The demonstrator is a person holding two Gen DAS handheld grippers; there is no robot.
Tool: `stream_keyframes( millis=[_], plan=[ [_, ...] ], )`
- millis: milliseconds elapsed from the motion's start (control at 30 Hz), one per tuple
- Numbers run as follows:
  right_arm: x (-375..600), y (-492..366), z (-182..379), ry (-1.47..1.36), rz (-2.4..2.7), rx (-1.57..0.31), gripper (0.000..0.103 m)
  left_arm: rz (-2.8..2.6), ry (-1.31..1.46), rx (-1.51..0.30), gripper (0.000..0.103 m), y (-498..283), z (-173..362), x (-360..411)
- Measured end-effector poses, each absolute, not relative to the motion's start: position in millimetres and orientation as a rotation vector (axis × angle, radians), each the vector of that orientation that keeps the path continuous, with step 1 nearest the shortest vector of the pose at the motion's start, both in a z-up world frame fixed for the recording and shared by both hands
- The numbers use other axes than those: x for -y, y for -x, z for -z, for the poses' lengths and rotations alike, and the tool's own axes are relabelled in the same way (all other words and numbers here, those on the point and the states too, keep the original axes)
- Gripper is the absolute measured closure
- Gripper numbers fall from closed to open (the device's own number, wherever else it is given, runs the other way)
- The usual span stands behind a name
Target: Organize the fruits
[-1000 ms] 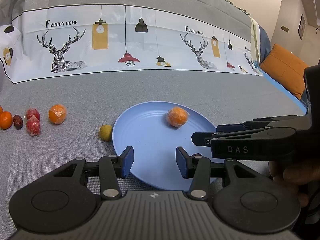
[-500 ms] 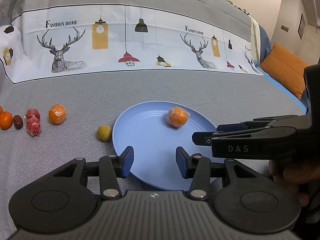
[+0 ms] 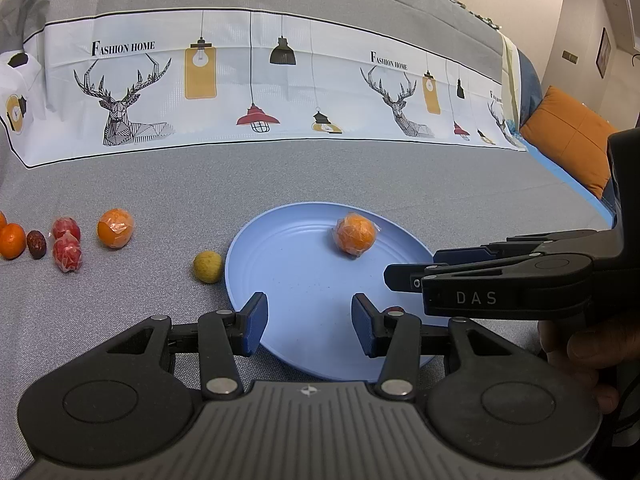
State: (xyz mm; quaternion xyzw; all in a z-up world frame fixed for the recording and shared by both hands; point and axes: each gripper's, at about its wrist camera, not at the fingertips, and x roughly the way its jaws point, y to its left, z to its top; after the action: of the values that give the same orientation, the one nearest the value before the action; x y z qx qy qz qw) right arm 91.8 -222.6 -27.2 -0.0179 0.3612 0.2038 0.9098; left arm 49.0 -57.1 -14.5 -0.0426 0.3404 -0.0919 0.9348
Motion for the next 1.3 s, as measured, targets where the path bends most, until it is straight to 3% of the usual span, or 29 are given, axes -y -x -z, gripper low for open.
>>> stream_keyframes(
  millis=[1300],
  plan=[
    [221.8,-92.8,29.4,0.04,-0.419,-0.751,0.046,0.189,0.081,-0.705,0.052,-48.4,17.5,53.9]
  ],
)
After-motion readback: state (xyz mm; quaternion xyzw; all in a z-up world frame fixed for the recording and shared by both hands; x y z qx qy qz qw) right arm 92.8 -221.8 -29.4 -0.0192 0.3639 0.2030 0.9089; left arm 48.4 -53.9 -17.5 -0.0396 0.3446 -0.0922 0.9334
